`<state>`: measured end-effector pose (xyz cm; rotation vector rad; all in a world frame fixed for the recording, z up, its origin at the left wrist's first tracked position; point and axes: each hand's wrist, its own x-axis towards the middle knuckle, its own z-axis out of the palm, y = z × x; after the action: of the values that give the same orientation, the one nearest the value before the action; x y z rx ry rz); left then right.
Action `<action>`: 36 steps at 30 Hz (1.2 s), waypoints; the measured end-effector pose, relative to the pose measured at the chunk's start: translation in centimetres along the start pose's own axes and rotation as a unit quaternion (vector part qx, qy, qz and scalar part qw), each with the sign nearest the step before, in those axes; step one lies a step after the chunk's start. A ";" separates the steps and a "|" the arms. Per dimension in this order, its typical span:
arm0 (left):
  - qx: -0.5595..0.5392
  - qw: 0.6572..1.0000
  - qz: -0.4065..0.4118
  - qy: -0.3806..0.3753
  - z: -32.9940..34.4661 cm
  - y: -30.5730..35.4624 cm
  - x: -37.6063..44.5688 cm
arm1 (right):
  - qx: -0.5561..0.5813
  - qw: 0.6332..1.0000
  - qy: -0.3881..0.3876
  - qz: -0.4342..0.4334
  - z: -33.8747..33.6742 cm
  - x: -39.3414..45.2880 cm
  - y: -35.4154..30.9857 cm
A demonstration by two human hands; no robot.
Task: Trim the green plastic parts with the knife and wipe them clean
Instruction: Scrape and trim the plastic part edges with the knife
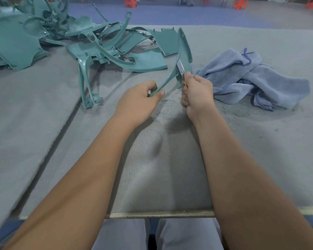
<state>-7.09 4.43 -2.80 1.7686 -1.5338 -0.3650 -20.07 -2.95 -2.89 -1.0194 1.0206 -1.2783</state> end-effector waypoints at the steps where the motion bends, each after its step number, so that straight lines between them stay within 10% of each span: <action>1: 0.007 1.000 0.007 0.002 -0.2 -0.1 -0.1 | 0.012 1.000 0.002 0.003 -0.1 0.0 0.0; 9: -0.032 0.997 -0.026 0.057 -0.6 -0.2 0.0 | -0.170 0.975 0.121 -0.079 -0.4 -0.8 -0.7; 15: -0.016 0.989 -0.044 0.140 -0.8 -1.2 0.5 | -0.546 0.803 0.104 -0.213 -0.9 -1.9 -0.4; 19: 0.035 0.984 -0.029 0.171 -0.8 -0.9 0.5 | -0.397 0.888 0.126 -0.193 -0.9 -2.6 -0.9; 26: 0.110 0.976 0.002 0.187 -0.4 -1.3 0.6 | -0.515 0.840 0.103 -0.139 -0.8 -1.4 -2.7; 32: 0.226 0.972 -0.014 0.063 0.7 -2.2 1.1 | -0.325 0.938 0.100 -0.069 -2.7 1.5 -4.4; 36: 0.207 0.976 -0.026 0.068 0.9 -2.5 1.3 | -0.317 0.941 0.116 0.029 -4.3 3.1 -4.0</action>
<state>-5.54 2.89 -4.79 2.1047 -1.5454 0.0604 -25.13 -6.28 -0.14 -1.3216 1.6999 -1.0520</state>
